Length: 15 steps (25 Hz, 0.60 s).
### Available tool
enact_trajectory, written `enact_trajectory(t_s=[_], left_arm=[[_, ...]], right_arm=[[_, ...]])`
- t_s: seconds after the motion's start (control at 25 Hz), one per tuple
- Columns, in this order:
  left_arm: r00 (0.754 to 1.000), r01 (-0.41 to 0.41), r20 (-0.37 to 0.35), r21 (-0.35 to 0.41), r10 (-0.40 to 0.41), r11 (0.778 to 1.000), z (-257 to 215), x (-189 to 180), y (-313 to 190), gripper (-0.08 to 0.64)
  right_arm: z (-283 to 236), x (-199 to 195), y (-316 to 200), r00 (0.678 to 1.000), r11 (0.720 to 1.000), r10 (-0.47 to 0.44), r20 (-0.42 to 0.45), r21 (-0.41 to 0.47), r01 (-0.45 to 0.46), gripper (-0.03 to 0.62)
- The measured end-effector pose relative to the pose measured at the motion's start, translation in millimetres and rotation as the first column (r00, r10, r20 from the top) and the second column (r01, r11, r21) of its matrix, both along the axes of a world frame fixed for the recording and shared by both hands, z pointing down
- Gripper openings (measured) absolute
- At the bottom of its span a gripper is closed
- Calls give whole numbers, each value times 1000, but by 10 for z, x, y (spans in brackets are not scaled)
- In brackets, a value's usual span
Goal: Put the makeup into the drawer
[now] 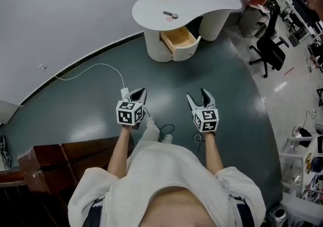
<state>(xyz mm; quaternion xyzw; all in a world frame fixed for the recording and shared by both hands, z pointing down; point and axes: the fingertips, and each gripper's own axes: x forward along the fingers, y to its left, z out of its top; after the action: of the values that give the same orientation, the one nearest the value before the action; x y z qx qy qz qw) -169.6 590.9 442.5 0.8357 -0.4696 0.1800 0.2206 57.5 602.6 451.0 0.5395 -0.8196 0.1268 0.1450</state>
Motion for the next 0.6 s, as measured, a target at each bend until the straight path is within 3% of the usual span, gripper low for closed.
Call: enact_trajectory(t_s=[0.28, 0.6], left_arm=[[1000, 2, -1, -15, -2, 1000, 115, 31, -483, 12], [999, -41, -23, 1, 41, 999, 195, 96, -1610, 12]], right_arm=[[81, 3, -499, 1000, 1000, -4, -8, -8, 4, 272], [133, -39, -1557, 999, 1000, 22, -28, 3, -22, 263]])
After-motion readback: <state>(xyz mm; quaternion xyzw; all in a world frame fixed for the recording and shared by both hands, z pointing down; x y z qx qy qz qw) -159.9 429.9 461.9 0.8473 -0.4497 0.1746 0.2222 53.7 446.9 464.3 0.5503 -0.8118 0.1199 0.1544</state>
